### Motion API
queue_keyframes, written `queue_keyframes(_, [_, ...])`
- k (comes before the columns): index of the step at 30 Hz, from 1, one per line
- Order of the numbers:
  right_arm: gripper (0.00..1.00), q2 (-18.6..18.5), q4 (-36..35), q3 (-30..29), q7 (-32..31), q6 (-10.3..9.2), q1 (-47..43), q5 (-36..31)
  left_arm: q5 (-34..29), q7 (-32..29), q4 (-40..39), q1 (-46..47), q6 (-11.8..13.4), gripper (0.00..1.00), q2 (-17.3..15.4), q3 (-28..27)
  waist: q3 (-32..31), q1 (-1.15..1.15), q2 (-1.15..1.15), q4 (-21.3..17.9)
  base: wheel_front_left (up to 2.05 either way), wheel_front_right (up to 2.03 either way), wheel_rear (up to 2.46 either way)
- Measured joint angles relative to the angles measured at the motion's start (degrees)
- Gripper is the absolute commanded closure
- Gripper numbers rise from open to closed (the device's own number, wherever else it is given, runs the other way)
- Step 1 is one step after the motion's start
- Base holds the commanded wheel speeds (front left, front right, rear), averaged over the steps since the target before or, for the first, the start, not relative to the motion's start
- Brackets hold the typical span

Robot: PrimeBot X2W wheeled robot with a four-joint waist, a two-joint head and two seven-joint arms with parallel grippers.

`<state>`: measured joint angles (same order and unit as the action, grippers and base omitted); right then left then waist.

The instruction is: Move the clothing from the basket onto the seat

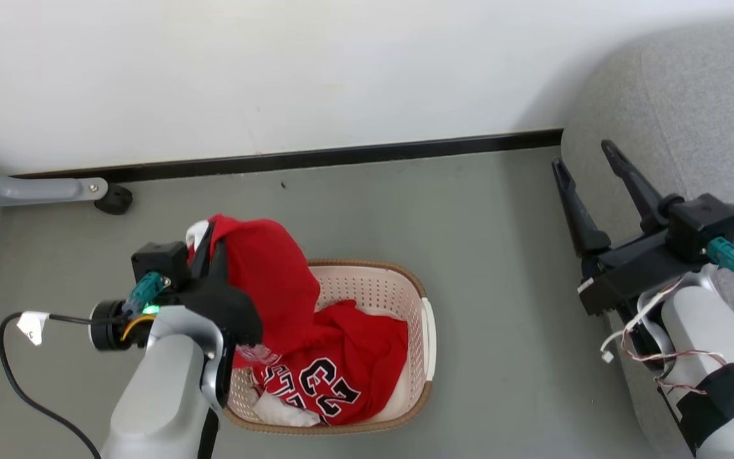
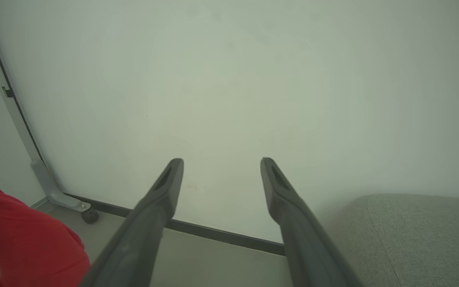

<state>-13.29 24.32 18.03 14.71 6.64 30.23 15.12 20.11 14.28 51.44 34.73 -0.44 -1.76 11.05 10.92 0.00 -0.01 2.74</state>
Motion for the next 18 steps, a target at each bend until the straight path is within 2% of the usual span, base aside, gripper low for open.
queue_keyframes(18, [0.00, 1.1, 1.1, 0.4, 0.0, 0.42, -3.0, 0.6, -3.4, 0.0, -23.1, -1.4, -1.2, 1.00, 0.0, 0.9, -3.5, 0.01, 0.01, 0.2, 0.00, 0.00, 0.00])
